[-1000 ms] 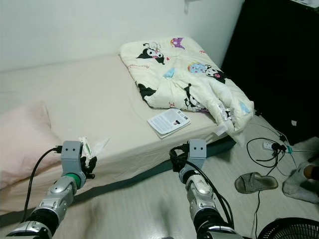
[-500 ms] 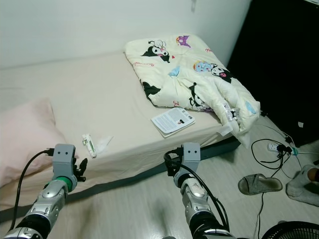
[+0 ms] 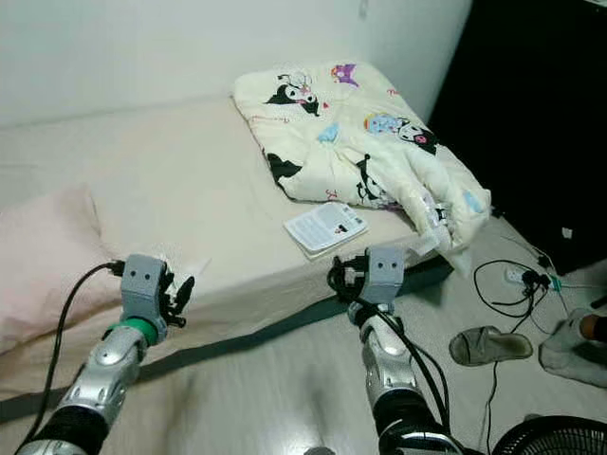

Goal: Clean up the room

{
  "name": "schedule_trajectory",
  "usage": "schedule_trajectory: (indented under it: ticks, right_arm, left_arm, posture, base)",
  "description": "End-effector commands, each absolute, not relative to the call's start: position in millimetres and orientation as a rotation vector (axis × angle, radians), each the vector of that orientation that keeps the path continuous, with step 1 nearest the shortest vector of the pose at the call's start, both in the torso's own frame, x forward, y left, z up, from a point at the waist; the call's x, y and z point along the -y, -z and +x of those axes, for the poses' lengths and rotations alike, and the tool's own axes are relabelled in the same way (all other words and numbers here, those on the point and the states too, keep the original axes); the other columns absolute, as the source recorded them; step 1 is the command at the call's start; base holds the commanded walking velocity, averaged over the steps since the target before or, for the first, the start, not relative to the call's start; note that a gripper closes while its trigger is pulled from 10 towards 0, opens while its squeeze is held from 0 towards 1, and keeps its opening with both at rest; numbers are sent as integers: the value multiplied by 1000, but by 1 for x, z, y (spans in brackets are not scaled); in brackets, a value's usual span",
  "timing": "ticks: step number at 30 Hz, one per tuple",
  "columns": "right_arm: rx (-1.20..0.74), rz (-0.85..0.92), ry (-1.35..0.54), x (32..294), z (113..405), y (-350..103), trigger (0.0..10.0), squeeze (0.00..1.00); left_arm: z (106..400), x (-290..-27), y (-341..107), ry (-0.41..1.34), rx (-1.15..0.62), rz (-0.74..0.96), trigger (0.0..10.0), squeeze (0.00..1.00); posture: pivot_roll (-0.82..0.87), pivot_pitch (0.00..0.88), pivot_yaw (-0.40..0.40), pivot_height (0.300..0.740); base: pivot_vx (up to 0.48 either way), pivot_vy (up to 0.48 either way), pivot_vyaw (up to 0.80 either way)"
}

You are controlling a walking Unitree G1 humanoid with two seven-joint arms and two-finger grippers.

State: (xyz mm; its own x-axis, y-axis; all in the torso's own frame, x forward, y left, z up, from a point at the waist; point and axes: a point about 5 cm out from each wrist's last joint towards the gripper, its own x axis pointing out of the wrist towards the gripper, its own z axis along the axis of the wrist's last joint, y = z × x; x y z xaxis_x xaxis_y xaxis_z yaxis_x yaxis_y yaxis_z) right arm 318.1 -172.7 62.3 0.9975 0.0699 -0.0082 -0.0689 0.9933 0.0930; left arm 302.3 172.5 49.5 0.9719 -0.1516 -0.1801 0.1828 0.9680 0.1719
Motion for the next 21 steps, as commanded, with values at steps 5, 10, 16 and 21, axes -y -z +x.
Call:
schedule_trajectory:
  ticks: [5, 10, 16, 21]
  right_arm:
    - [-30, 111, -10, 183, 298, -48, 10000, 0]
    - [-50, 104, -10, 184, 294, -44, 10000, 0]
    - [-31, 107, -28, 183, 304, -54, 10000, 0]
    - [-30, 124, -42, 180, 309, -58, 10000, 0]
  left_arm:
    - [289, -200, -41, 3, -216, 137, 10000, 0]
    - [285, -207, -38, -129, -244, -46, 10000, 0]
    - [279, -202, -40, -212, -211, -124, 10000, 0]
    - [285, -198, -54, -204, -142, -53, 10000, 0]
  posture:
    - [-80, 45, 37, 740]
    - [-63, 44, 4, 740]
    - [-35, 43, -36, 740]
    - [-22, 33, -46, 740]
  base:
    - [0, 0, 0]
    - [0, 0, 0]
    - [0, 0, 0]
    - [0, 0, 0]
